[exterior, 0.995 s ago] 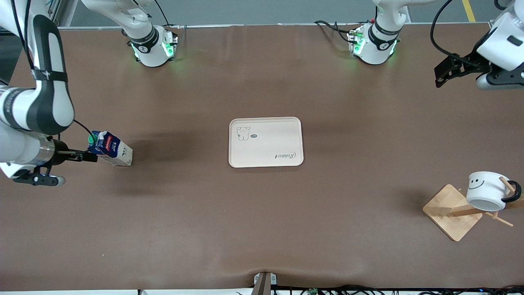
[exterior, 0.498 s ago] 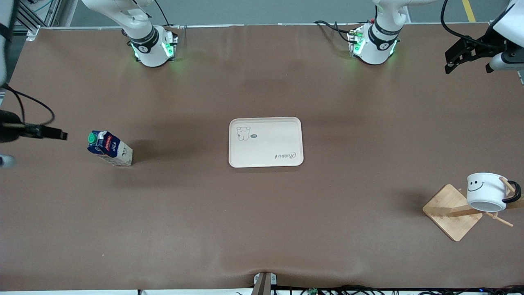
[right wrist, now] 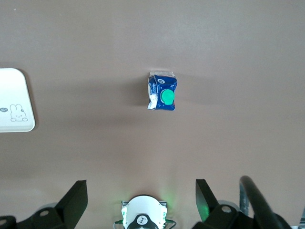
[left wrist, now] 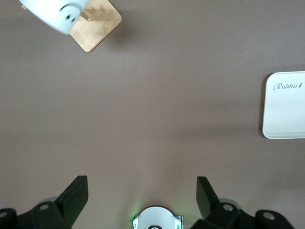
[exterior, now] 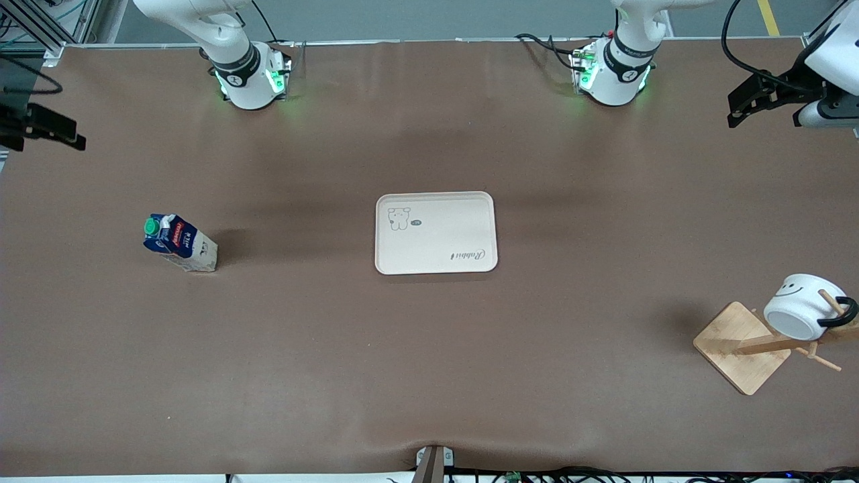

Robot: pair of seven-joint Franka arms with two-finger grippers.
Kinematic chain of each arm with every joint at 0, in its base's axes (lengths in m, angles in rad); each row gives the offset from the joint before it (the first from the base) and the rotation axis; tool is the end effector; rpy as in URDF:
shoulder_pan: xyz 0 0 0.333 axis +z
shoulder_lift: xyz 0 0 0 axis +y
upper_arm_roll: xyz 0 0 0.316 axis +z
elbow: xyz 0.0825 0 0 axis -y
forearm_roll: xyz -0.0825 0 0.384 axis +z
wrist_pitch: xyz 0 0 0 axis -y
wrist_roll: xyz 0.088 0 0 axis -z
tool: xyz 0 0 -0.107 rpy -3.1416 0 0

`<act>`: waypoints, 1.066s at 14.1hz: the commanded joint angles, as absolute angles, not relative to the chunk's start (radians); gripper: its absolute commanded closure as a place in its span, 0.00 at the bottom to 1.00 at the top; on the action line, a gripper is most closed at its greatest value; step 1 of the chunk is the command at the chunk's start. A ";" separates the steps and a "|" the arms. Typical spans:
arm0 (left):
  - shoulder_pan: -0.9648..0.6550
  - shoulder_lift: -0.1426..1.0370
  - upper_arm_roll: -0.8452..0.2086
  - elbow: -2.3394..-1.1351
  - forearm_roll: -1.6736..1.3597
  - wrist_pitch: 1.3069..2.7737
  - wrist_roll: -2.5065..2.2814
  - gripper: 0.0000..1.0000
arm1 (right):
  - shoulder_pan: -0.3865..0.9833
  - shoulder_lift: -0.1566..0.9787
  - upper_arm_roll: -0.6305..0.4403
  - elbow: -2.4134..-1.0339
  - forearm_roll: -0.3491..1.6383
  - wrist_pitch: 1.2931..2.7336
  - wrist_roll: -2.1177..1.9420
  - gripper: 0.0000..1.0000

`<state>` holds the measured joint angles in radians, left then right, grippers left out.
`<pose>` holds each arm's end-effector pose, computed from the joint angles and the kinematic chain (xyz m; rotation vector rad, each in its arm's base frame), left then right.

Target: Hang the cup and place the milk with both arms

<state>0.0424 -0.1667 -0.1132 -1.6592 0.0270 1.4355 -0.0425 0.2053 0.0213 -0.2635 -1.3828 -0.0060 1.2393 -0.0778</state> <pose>0.4860 -0.0366 0.6583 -3.0915 0.0361 0.0856 0.5224 -0.0293 0.6726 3.1307 0.0277 -0.2580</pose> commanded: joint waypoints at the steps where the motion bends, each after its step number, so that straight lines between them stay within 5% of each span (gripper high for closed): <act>1: 0.041 -0.172 -0.109 -1.667 0.029 1.459 -0.028 0.00 | 0.190 -0.015 -0.278 -1.396 -0.032 1.230 -0.084 0.00; 12: 0.037 -0.161 -0.118 -1.661 0.029 1.499 -0.029 0.00 | 0.178 -0.017 -0.279 -1.407 -0.002 1.232 -0.089 0.00; 15: 0.035 -0.161 -0.120 -1.658 0.029 1.496 -0.031 0.00 | 0.080 -0.015 -0.203 -1.408 0.031 1.238 -0.095 0.00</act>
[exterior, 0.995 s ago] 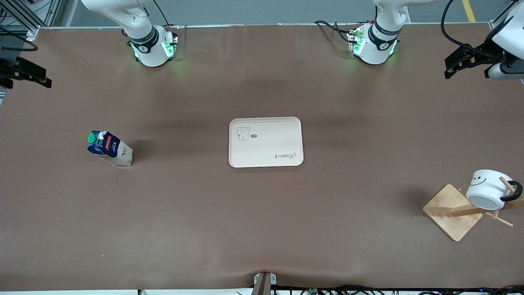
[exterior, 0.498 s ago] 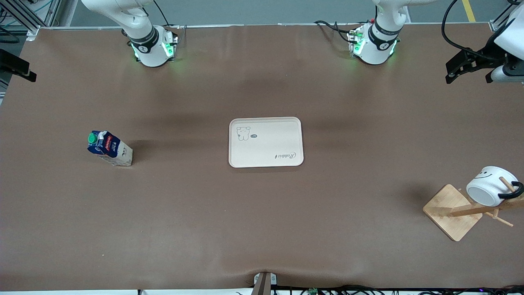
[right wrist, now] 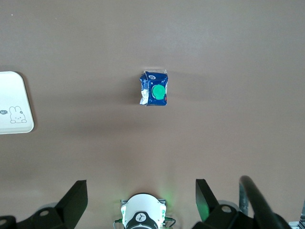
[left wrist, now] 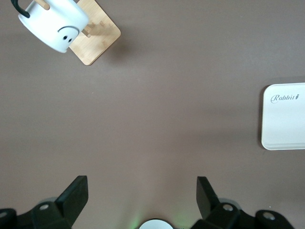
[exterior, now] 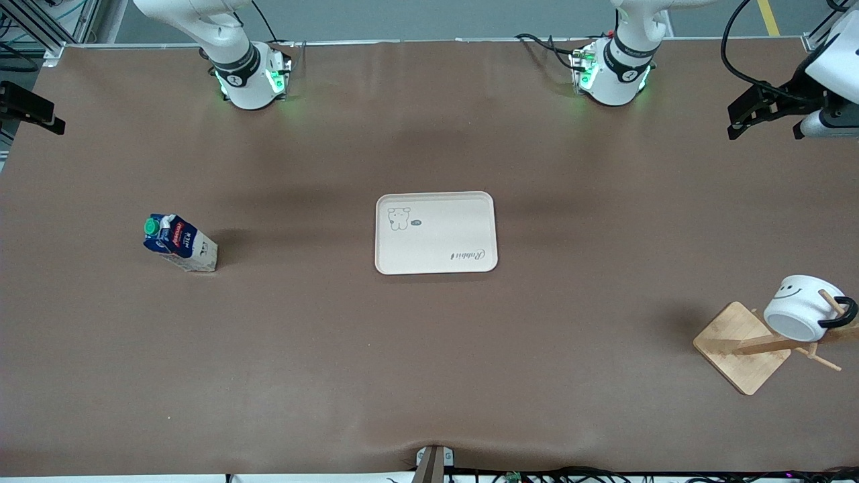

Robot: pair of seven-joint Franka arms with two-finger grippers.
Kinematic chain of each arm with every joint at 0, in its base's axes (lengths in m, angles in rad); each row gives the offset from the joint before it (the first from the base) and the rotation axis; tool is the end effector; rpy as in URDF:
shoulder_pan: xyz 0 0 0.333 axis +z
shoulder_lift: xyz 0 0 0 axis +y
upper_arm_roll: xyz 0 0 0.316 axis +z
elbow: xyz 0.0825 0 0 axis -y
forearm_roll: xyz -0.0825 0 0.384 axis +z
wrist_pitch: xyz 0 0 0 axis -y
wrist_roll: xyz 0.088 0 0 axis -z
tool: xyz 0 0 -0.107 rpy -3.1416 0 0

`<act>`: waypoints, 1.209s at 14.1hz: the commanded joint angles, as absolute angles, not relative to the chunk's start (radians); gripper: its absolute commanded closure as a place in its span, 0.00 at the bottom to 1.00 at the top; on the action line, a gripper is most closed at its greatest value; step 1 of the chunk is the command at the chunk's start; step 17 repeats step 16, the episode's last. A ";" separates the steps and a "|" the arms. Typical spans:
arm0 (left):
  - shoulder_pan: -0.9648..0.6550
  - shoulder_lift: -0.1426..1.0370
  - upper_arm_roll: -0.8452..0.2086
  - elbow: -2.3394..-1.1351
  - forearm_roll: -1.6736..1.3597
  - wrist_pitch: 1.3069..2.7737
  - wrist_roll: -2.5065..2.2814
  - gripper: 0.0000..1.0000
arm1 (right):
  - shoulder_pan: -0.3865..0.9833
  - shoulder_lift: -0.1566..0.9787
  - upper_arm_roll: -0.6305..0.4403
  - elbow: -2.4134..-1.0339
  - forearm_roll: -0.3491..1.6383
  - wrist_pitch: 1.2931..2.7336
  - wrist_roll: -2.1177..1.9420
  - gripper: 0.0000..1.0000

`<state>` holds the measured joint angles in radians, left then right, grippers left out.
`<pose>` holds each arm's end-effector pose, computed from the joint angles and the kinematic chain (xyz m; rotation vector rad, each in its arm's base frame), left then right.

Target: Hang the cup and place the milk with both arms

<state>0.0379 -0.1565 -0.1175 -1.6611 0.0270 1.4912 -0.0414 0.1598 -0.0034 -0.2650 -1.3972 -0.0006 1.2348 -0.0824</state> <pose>0.4951 -0.0416 0.6571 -3.0951 0.0537 0.0181 0.5120 -0.0544 0.6785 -3.1164 0.0357 0.2473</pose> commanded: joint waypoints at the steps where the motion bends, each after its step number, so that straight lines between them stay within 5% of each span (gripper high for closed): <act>1: 0.037 -0.161 -0.120 -1.657 0.029 1.494 -0.029 0.00 | 0.074 -0.015 -0.198 -1.411 0.034 1.239 -0.107 0.00; 7: 0.028 -0.146 -0.121 -1.599 0.026 1.463 -0.049 0.00 | 0.038 -0.017 -0.181 -1.419 0.047 1.233 -0.138 0.00; 10: 0.038 -0.114 -0.127 -1.580 0.026 1.463 -0.031 0.00 | -0.072 -0.017 -0.060 -1.419 0.054 1.233 -0.140 0.00; 17: 0.038 -0.092 -0.127 -1.546 0.029 1.468 -0.035 0.00 | -0.055 -0.017 -0.045 -1.417 0.043 1.238 -0.141 0.00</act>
